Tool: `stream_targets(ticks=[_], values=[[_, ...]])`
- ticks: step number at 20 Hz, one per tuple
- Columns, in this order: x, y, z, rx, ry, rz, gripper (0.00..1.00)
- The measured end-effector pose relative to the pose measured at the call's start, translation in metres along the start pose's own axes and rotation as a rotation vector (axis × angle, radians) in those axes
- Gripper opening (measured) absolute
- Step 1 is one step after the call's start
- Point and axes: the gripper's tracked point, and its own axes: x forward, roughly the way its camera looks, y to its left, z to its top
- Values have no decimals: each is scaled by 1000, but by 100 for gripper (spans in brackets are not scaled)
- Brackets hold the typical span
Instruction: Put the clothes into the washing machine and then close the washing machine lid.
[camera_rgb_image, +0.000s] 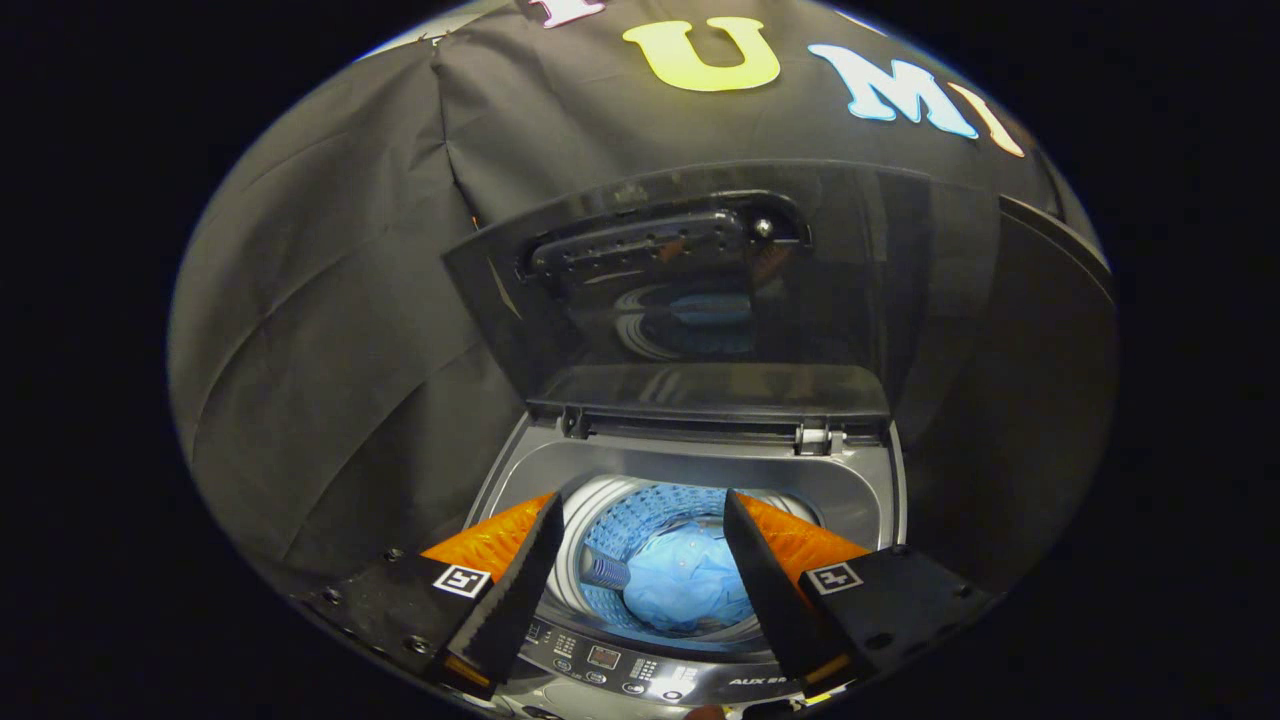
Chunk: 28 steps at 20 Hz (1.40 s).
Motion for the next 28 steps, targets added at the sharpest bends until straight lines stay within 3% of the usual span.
stream_targets(ticks=[13,28], values=[[-31,4,103,-92,-342,-90,98],[-6,19,208,-131,-458,-154,98]])
